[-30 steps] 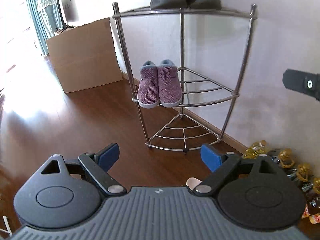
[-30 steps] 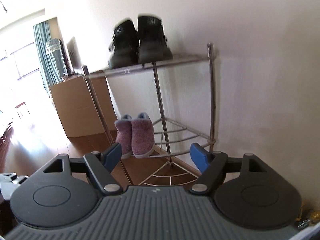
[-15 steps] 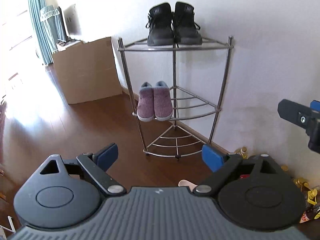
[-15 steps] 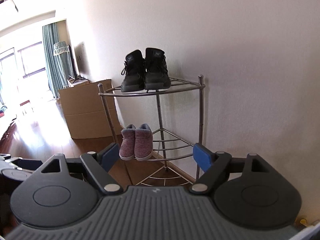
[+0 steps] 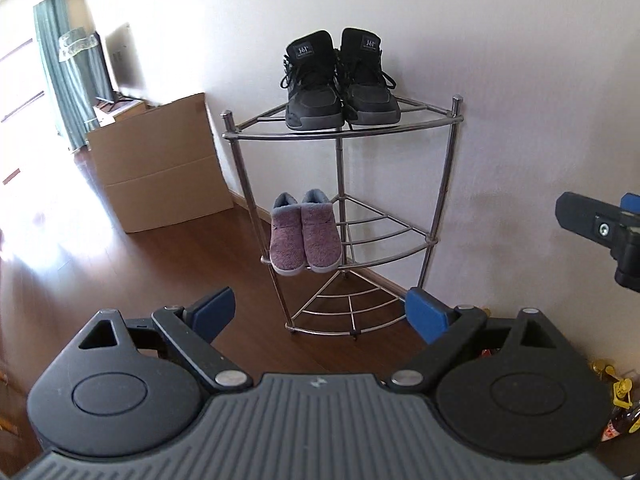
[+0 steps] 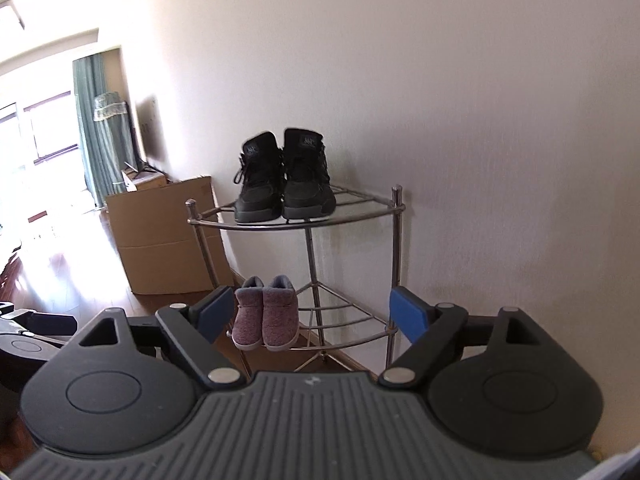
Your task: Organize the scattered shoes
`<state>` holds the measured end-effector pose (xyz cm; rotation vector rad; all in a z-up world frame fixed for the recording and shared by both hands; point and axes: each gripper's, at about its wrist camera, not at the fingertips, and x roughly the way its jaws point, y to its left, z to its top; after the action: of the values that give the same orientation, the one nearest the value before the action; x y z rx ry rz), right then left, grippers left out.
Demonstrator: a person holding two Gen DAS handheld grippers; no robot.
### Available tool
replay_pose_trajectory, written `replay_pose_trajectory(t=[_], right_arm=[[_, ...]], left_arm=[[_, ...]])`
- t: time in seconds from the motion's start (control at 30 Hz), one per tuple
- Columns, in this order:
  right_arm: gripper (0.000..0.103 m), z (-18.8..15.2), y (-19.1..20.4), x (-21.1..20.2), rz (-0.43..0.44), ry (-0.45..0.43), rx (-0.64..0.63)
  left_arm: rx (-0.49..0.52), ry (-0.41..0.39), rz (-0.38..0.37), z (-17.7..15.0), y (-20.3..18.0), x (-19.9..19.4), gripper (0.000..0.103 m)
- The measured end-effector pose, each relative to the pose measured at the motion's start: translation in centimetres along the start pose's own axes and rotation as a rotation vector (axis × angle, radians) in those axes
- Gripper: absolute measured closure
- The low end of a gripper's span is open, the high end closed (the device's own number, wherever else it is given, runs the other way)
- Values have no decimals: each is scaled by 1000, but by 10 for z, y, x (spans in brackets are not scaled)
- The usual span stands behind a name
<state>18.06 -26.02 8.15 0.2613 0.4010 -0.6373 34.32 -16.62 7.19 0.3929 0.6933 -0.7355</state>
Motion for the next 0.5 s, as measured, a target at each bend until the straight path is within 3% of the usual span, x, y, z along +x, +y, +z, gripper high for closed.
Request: replay_pose_trajectory(t=[0.17, 0.3, 0.33, 0.43, 0.5], right_arm=[[20, -11, 1, 53, -51, 48, 26], [20, -40, -25, 84, -51, 35, 81], [20, -50, -35, 92, -52, 31, 98], [21, -99, -67, 122, -93, 136, 85], [25, -157, -92, 158, -143, 314, 39]], left_arm=[[50, 48, -32, 8, 19, 64, 9], [100, 62, -5, -16, 29, 115, 9], [98, 87, -3, -35, 22, 130, 9], [77, 173, -4, -100, -1, 173, 9], [64, 231, -4, -142, -17, 203, 9]])
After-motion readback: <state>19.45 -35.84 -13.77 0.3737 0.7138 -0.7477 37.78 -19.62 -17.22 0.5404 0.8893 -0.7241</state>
